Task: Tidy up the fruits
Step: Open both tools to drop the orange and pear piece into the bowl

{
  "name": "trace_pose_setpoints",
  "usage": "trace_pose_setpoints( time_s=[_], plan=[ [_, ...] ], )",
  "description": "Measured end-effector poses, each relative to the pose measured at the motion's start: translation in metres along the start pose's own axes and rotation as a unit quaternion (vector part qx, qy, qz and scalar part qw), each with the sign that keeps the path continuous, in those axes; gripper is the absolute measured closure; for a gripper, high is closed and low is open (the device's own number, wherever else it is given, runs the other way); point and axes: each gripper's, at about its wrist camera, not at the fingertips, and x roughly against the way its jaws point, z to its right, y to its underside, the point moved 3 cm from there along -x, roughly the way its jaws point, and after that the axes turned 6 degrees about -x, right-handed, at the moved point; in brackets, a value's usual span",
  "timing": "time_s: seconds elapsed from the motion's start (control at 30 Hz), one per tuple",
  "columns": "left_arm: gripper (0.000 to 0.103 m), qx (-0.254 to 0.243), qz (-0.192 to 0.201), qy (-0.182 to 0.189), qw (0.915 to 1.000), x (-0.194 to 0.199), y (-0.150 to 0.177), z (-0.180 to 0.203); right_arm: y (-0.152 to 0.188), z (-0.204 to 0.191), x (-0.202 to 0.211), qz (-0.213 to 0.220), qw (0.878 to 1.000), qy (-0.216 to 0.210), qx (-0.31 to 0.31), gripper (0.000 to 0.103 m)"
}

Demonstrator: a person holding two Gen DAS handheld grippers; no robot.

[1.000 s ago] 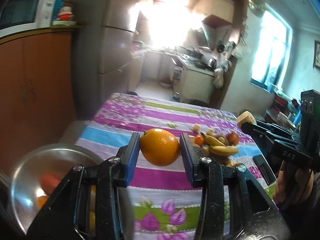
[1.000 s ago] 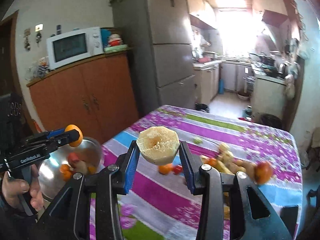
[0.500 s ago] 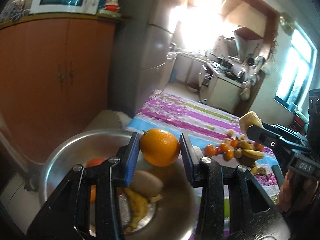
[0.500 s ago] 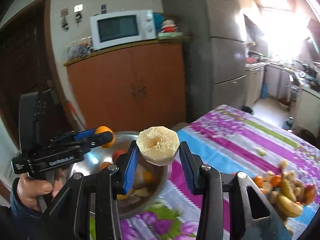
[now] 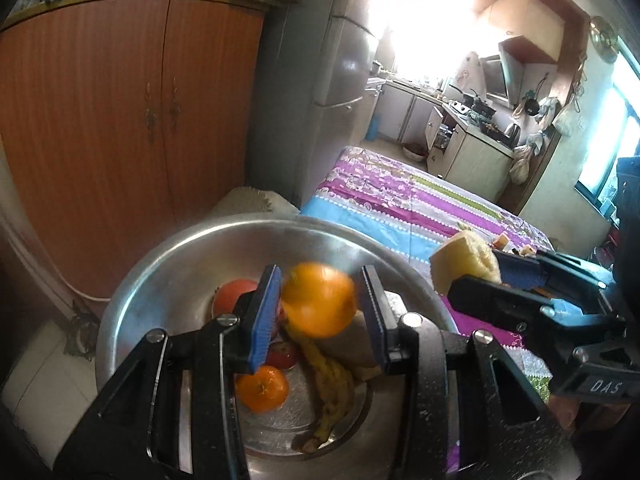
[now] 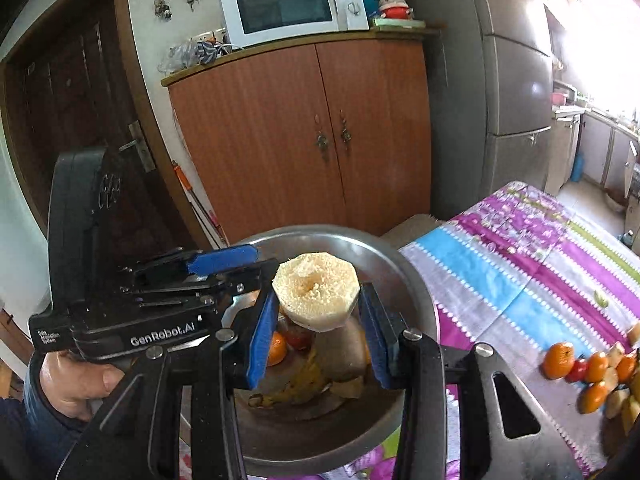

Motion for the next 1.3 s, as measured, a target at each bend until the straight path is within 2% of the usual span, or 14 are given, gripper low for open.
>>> trace_pose_setpoints(
  time_s=[0.17, 0.43, 0.67, 0.83, 0.9, 0.93, 0.97, 1.1, 1.2, 1.3],
  plan=[
    [0.063, 0.001, -0.002, -0.004, 1.0, 0.0, -0.001, -0.002, 0.012, 0.006, -0.013, -0.021, 1.0, -0.001, -0.003, 0.059],
    [0.062, -0.001, -0.018, -0.002, 0.9998, -0.013, 0.001, -0.002, 0.015, 0.008, -0.018, -0.026, 1.0, 0.005, 0.001, 0.059],
    [0.061, 0.018, -0.023, 0.0, 0.9996, -0.017, 0.005, -0.014, 0.025, 0.015, -0.039, -0.059, 0.998, 0.012, -0.007, 0.058],
    [0.047, 0.017, -0.024, -0.004, 0.9996, -0.018, 0.003, -0.016, 0.029, 0.016, -0.045, -0.065, 0.998, 0.015, -0.007, 0.058],
    [0.044, 0.016, -0.023, -0.003, 0.9996, -0.018, 0.003, -0.015, 0.029, 0.018, -0.044, -0.065, 0.998, 0.016, -0.008, 0.057],
    [0.043, 0.015, -0.023, -0.003, 0.9996, -0.018, 0.003, -0.014, 0.028, 0.018, -0.044, -0.063, 0.998, 0.018, -0.008, 0.053],
    [0.043, 0.015, -0.023, -0.004, 0.9996, -0.017, 0.003, -0.014, 0.028, 0.018, -0.043, -0.061, 0.998, 0.02, -0.009, 0.049],
    [0.035, 0.018, -0.02, -0.006, 0.9996, -0.017, 0.003, -0.016, 0.019, 0.018, -0.028, -0.033, 0.999, 0.018, -0.015, 0.048],
    [0.035, 0.02, -0.002, -0.005, 0.9998, -0.009, -0.001, -0.012, 0.007, 0.02, 0.007, 0.025, 0.999, 0.016, -0.017, 0.048],
    [0.034, 0.001, 0.03, -0.005, 0.9995, 0.009, -0.011, 0.008, 0.001, 0.036, 0.053, 0.091, 0.995, 0.037, -0.017, 0.045]
  ],
)
